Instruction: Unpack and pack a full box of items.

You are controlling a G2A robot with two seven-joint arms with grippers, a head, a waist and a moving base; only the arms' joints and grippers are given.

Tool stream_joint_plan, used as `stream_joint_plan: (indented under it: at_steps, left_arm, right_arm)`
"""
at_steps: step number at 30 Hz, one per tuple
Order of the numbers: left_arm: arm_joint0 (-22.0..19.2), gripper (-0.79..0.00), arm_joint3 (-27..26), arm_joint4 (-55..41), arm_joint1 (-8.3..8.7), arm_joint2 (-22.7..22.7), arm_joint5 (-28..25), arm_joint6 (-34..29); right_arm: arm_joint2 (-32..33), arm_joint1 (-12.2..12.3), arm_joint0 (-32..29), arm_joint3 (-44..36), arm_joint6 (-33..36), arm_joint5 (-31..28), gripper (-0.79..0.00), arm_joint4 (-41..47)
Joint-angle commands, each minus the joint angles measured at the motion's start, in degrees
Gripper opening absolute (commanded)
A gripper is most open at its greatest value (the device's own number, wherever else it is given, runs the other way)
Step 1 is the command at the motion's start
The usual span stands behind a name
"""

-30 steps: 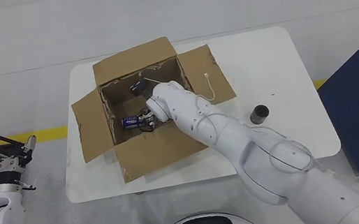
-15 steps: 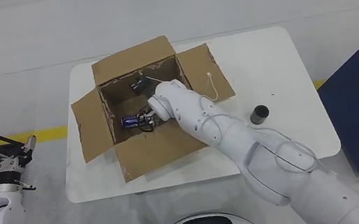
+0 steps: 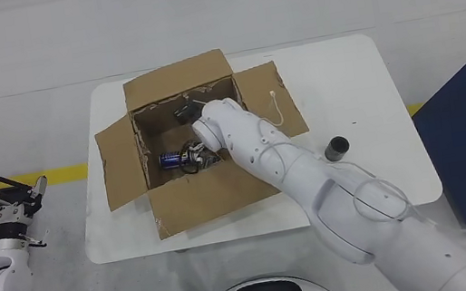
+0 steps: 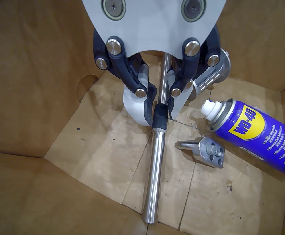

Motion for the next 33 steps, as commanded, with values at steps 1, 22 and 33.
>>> stream_joint_plan:
  at_steps: [1,22,33]
  left_arm:
    - [0.0,0.000,0.0,0.0,0.00,0.0,0.0,0.0]
    - [0.0,0.000,0.0,0.0,0.00,0.0,0.0,0.0]
    - [0.0,0.000,0.0,0.0,0.00,0.0,0.0,0.0]
  right_arm:
    - [-0.1,-0.4,0.4,1.1,0.1,-0.3,-0.625,0.1]
    - [0.0,-4.0,3.8,11.3,-4.2,-3.5,-0.600,2.2]
    - [-0.4,-5.6,4.3,14.2,-5.7,-3.7,-0.646,2.0]
